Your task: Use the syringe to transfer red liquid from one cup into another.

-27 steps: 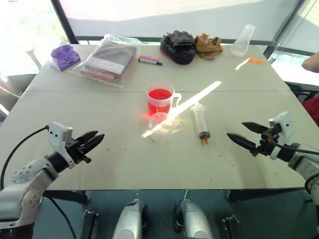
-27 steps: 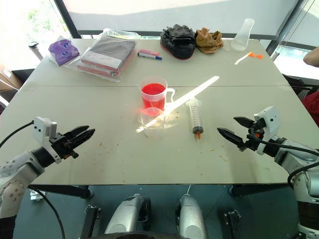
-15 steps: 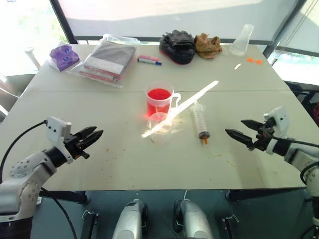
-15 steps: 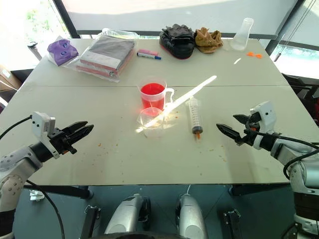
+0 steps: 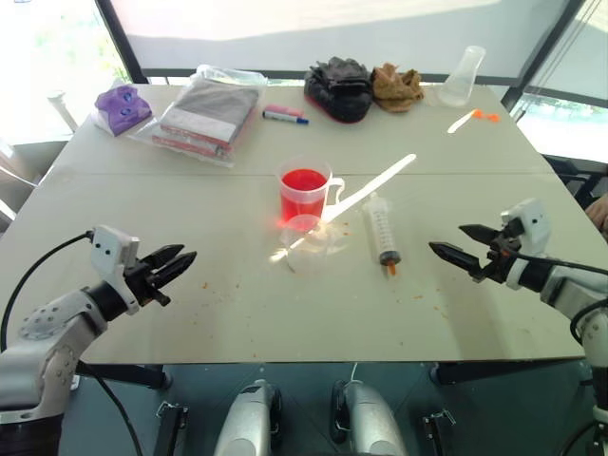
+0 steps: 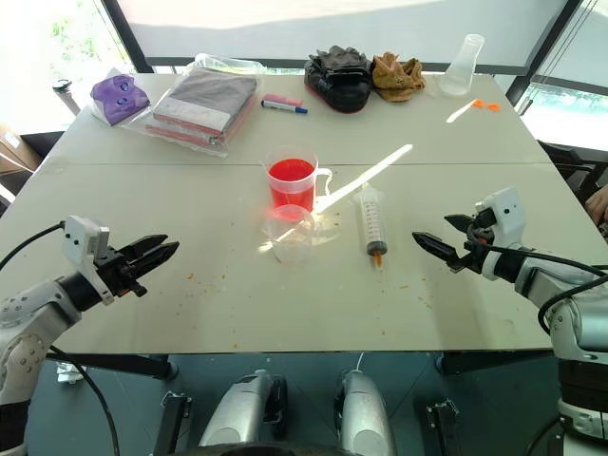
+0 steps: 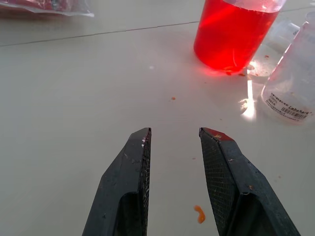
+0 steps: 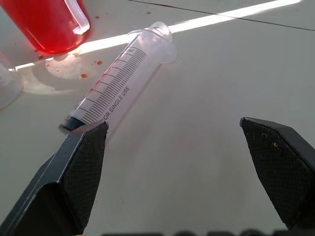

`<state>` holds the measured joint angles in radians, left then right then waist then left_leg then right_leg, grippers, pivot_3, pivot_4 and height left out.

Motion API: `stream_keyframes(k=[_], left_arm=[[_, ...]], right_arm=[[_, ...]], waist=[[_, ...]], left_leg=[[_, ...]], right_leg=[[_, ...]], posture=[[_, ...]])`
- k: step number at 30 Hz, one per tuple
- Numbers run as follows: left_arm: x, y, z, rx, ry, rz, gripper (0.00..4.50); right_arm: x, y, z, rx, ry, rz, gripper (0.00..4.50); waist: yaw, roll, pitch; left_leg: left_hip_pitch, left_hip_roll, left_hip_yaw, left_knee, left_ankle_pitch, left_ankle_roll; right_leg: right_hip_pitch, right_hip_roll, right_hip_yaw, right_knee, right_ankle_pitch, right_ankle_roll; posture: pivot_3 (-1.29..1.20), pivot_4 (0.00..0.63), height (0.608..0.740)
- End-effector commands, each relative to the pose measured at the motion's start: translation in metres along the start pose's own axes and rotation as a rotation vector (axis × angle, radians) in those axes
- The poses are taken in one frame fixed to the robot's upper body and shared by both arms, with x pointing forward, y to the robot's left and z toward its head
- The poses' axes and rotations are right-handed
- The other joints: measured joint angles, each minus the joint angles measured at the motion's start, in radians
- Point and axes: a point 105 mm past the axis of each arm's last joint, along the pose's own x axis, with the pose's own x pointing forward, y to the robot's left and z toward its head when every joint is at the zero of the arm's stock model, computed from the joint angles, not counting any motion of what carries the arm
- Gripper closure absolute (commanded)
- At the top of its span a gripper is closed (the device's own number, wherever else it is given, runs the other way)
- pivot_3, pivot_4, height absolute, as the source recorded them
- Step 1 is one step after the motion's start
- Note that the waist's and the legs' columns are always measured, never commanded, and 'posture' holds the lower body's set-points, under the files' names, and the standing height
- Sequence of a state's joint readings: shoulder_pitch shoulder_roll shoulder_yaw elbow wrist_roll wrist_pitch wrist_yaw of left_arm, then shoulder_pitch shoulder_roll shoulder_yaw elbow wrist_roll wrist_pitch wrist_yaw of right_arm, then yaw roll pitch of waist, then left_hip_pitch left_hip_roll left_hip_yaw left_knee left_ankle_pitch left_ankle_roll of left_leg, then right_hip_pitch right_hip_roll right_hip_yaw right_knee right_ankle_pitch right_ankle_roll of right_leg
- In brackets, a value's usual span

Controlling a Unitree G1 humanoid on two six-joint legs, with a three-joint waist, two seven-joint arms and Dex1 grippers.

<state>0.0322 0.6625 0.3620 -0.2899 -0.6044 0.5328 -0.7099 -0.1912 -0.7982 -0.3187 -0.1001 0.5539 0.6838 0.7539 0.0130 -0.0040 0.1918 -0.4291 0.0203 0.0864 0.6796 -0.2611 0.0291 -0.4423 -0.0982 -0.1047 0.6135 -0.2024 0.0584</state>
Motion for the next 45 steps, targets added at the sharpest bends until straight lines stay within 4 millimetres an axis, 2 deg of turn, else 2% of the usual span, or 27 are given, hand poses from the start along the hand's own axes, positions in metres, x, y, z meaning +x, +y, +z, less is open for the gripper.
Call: stream_keyframes(k=[1, 3, 7, 11, 13, 18, 23, 26, 31, 33, 36, 38, 41, 45], left_arm=[[0.004, -0.001, 0.009, 0.046, -0.020, -0.035, 2.88], [0.006, -0.004, 0.008, 0.058, -0.010, -0.079, 2.88], [0.006, -0.005, 0.027, -0.010, -0.034, -0.226, 2.88], [0.006, -0.002, 0.075, 0.087, -0.066, -0.348, 2.88], [0.006, -0.004, 0.081, 0.124, -0.052, -0.379, 2.88], [0.009, -0.012, 0.094, 0.209, -0.070, -0.427, 2.88], [0.013, -0.032, 0.101, 0.227, -0.156, -0.433, 2.88], [0.015, -0.042, 0.090, 0.207, -0.166, -0.410, 2.88], [0.011, -0.044, 0.076, 0.176, -0.172, -0.338, 2.88], [0.010, -0.042, 0.076, 0.174, -0.188, -0.298, 2.88], [0.009, -0.041, 0.076, 0.170, -0.209, -0.253, 2.88], [0.009, -0.040, 0.075, 0.171, -0.213, -0.236, 2.88], [0.005, -0.041, 0.069, 0.162, -0.204, -0.208, 2.88], [0.005, -0.045, 0.067, 0.152, -0.204, -0.202, 2.88]], right_arm=[[0.001, -0.001, 0.017, -0.004, -0.036, 0.005, 0.02], [0.005, 0.000, 0.025, 0.035, -0.033, 0.018, 0.02], [0.025, 0.010, 0.036, -0.026, 0.256, 0.046, 0.02], [0.052, 0.027, 0.079, 0.154, 0.331, 0.146, 0.02], [0.058, 0.030, 0.088, 0.172, 0.359, 0.162, 0.02], [0.081, 0.042, 0.099, 0.295, 0.466, 0.193, 0.02], [0.105, 0.055, 0.085, 0.267, 0.625, 0.182, 0.02], [0.120, 0.058, 0.077, 0.203, 0.668, 0.174, 0.02], [0.139, 0.060, 0.048, 0.131, 0.748, 0.151, 0.02], [0.145, 0.056, 0.027, 0.013, 0.806, 0.129, 0.02], [0.148, 0.056, 0.006, -0.015, 0.852, 0.125, 0.02], [0.149, 0.057, 0.002, -0.033, 0.862, 0.137, 0.02], [0.154, 0.061, 0.000, 0.015, 0.834, 0.132, 0.91], [0.154, 0.059, -0.004, 0.067, 0.824, 0.093, 2.88]], waist=[[0.000, 0.000, 0.000], [0.000, 0.000, 0.000], [-0.008, 0.002, 0.002], [-0.014, 0.002, 0.002], [-0.016, 0.002, 0.001], [-0.022, 0.002, 0.001], [-0.027, 0.002, 0.001], [-0.030, 0.002, 0.001], [-0.031, 0.002, 0.001], [-0.032, -0.001, -0.001], [-0.034, -0.007, -0.005], [-0.035, -0.008, -0.006], [-0.033, -0.009, -0.007], [-0.033, -0.010, -0.008]], left_leg=[[0.000, 0.000, 0.000, 0.000, 0.000, 0.000], [0.000, 0.000, 0.000, 0.000, 0.000, 0.000], [-0.002, 0.001, 0.002, 0.000, 0.000, 0.000], [-0.005, 0.003, 0.002, 0.001, 0.000, 0.001], [-0.017, 0.004, 0.002, 0.003, 0.003, -0.001], [-0.018, 0.002, 0.006, 0.001, 0.002, 0.001], [-0.017, 0.001, 0.009, 0.002, 0.001, 0.001], [-0.016, 0.001, 0.009, 0.003, 0.001, 0.002], [-0.014, 0.002, 0.010, 0.003, 0.002, 0.001], [-0.014, 0.002, 0.010, 0.003, 0.002, 0.000], [-0.009, 0.003, 0.009, 0.003, 0.002, 0.000], [0.001, 0.004, 0.009, 0.003, 0.002, 0.000], [0.007, 0.005, 0.009, 0.003, 0.000, -0.004], [0.007, 0.006, 0.009, 0.003, 0.000, -0.005]], right_leg=[[0.000, 0.000, 0.000, 0.000, 0.000, 0.000], [0.000, 0.000, 0.000, 0.000, 0.000, 0.000], [-0.003, -0.001, 0.000, 0.000, 0.002, -0.003], [-0.007, 0.001, -0.001, 0.001, 0.002, -0.004], [-0.019, 0.003, -0.001, 0.003, 0.005, -0.006], [-0.019, 0.003, -0.002, 0.003, 0.006, 0.000], [-0.018, 0.002, -0.001, 0.001, 0.009, 0.007], [-0.018, 0.002, 0.000, 0.002, 0.010, 0.008], [-0.018, 0.003, 0.001, 0.004, 0.010, 0.008], [-0.018, 0.003, 0.001, 0.005, 0.010, 0.008], [-0.012, 0.004, 0.000, 0.005, 0.010, 0.007], [-0.001, 0.005, 0.000, 0.002, 0.010, 0.007], [0.004, 0.005, 0.000, 0.000, 0.009, 0.000], [0.002, 0.004, 0.001, 0.001, 0.010, -0.001]], posture=[[0.00, 0.150, 0.740], [0.00, 0.150, 0.740], [0.00, 0.150, 0.740], [0.00, 0.150, 0.740], [0.00, 0.150, 0.740], [0.00, 0.150, 0.740], [0.00, 0.150, 0.740], [0.00, 0.150, 0.740], [0.00, 0.150, 0.740], [0.00, 0.150, 0.740], [0.00, 0.150, 0.740], [0.00, 0.150, 0.740], [0.00, 0.150, 0.740], [0.00, 0.150, 0.740]])
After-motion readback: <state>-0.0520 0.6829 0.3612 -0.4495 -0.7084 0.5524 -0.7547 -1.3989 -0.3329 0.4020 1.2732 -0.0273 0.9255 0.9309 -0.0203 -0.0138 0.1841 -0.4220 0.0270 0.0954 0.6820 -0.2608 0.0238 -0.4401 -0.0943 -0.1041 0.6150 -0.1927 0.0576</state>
